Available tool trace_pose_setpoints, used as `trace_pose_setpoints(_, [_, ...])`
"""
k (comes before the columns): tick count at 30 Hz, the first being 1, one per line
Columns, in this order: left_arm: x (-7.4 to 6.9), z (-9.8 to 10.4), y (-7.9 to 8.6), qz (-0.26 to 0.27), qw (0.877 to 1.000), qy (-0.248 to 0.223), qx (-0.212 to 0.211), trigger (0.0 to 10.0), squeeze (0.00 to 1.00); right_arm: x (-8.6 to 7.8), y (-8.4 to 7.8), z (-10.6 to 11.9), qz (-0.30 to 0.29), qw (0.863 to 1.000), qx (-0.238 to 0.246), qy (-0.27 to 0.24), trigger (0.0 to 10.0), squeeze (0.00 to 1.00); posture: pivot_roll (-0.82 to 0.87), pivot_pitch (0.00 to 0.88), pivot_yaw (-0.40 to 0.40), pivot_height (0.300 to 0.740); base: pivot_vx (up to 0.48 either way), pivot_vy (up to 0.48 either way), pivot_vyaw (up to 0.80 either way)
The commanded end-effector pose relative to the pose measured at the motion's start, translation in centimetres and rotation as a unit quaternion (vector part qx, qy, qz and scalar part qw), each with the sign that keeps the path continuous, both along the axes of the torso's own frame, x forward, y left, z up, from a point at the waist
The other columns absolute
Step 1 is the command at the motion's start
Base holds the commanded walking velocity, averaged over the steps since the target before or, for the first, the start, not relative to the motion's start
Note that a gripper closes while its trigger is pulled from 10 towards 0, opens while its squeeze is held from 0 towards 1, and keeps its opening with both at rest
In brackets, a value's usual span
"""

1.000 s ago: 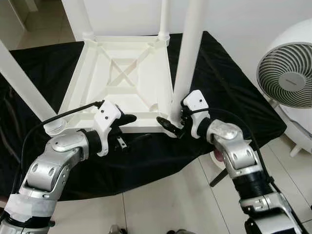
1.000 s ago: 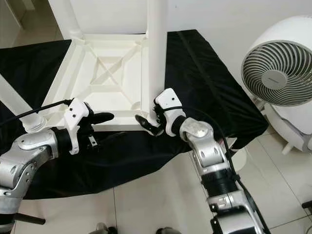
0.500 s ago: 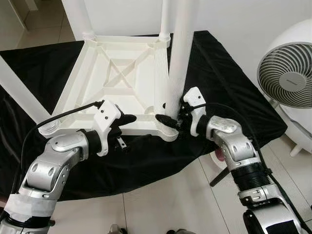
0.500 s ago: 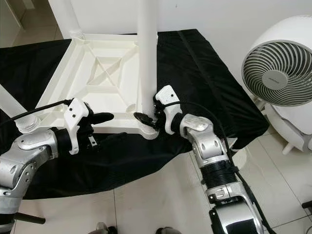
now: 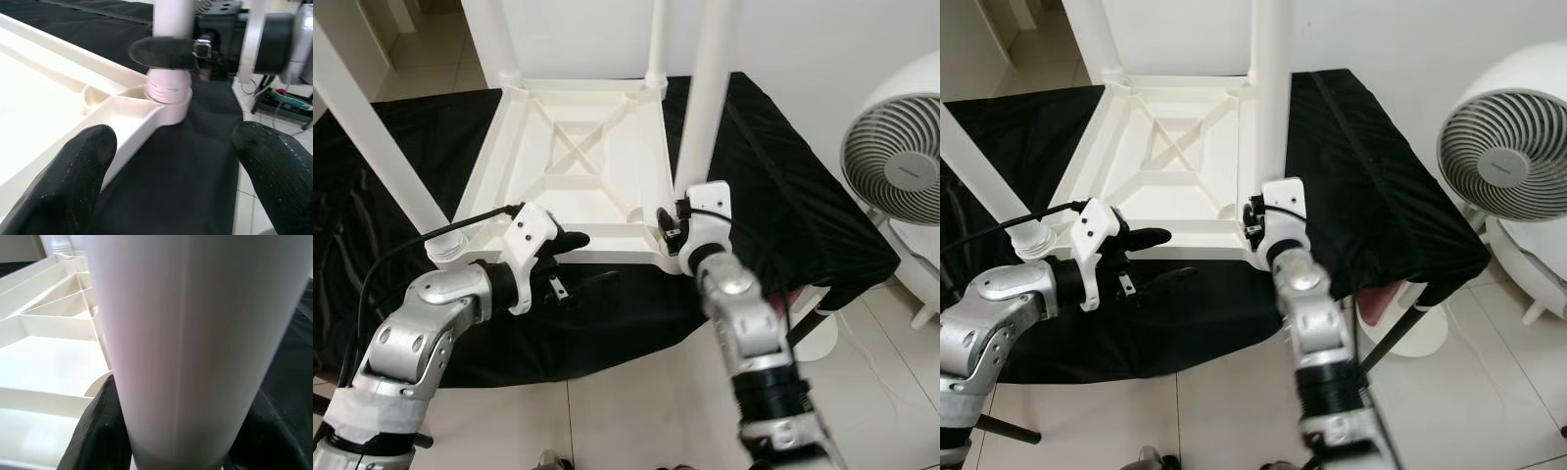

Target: Building children table

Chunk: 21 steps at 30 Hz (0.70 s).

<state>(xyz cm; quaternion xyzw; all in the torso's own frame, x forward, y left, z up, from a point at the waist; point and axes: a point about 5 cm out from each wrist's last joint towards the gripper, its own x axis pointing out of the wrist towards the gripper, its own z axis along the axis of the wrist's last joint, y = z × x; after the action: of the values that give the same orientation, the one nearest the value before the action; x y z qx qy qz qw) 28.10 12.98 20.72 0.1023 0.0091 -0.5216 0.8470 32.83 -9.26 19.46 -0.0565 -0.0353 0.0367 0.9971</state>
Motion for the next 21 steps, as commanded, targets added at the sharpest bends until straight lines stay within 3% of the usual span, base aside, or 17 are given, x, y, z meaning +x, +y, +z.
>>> trace_pose_setpoints(1, [0.4, 0.0, 0.1, 0.022, 1.000, -0.009, 0.004, 10.0, 0.00, -0.1, -1.5, -1.8, -0.052, 0.998, -0.013, 0.037, 0.0, 0.00, -0.06, 0.135, 0.042, 0.740, 0.000, 0.000, 0.00])
trace_pose_setpoints(3, [0.5, 0.0, 0.1, 0.024, 1.000, -0.011, 0.003, 10.0, 0.00, -0.2, -1.2, -1.9, -0.046, 0.998, -0.010, 0.039, 0.0, 0.00, -0.06, 0.135, 0.042, 0.740, 0.000, 0.000, 0.00])
trace_pose_setpoints(4, [0.8, 0.1, 0.2, 0.030, 0.999, -0.014, 0.004, 10.0, 0.00, -0.3, -0.7, -1.8, -0.043, 0.998, -0.006, 0.035, 6.9, 0.00, -0.05, 0.129, 0.043, 0.740, 0.000, 0.000, 0.00])
trace_pose_setpoints(5, [0.9, 0.2, 0.2, 0.033, 0.999, -0.016, 0.004, 10.0, 0.00, -0.3, -0.6, -1.5, -0.051, 0.998, -0.003, 0.026, 10.0, 0.00, -0.05, 0.129, 0.043, 0.740, 0.000, 0.000, 0.00])
trace_pose_setpoints(11, [0.9, 0.2, 0.4, 0.039, 0.999, -0.019, 0.003, 10.0, 0.00, -0.4, 0.2, -0.4, -0.030, 1.000, 0.005, 0.003, 10.0, 0.00, -0.05, 0.118, 0.035, 0.740, 0.000, 0.000, 0.00])
trace_pose_setpoints(15, [0.9, 0.1, 0.5, 0.039, 0.999, -0.019, 0.003, 10.0, 0.00, -0.4, 0.7, 0.2, 0.031, 0.999, -0.014, -0.017, 10.0, 0.00, -0.05, 0.114, 0.035, 0.740, 0.000, 0.000, 0.00])
trace_pose_setpoints(16, [0.8, 0.1, 0.6, 0.039, 0.999, -0.019, 0.003, 10.0, 0.00, -0.4, 0.8, 0.5, 0.074, 0.997, -0.025, -0.023, 10.0, 1.00, -0.06, 0.114, 0.036, 0.740, 0.000, 0.000, 0.00])
trace_pose_setpoints(19, [0.8, 0.0, 0.6, 0.040, 0.999, -0.018, 0.003, 10.0, 0.00, -0.3, 0.7, 0.7, 0.112, 0.993, -0.034, -0.029, 10.0, 1.00, -0.06, 0.115, 0.036, 0.740, 0.000, 0.000, 0.00])
trace_pose_setpoints(20, [0.7, 0.0, 0.6, 0.039, 0.999, -0.016, 0.002, 10.0, 0.00, -0.3, 0.8, 0.7, 0.219, 0.974, -0.047, -0.010, 10.0, 0.01, -0.06, 0.118, 0.038, 0.740, 0.000, 0.000, 0.00])
trace_pose_setpoints(21, [0.7, 0.0, 0.6, 0.039, 0.999, -0.016, 0.002, 10.0, 0.00, -0.3, 0.9, 0.7, 0.256, 0.966, -0.048, 0.000, 10.0, 0.01, -0.06, 0.120, 0.039, 0.740, 0.000, 0.000, 0.00])
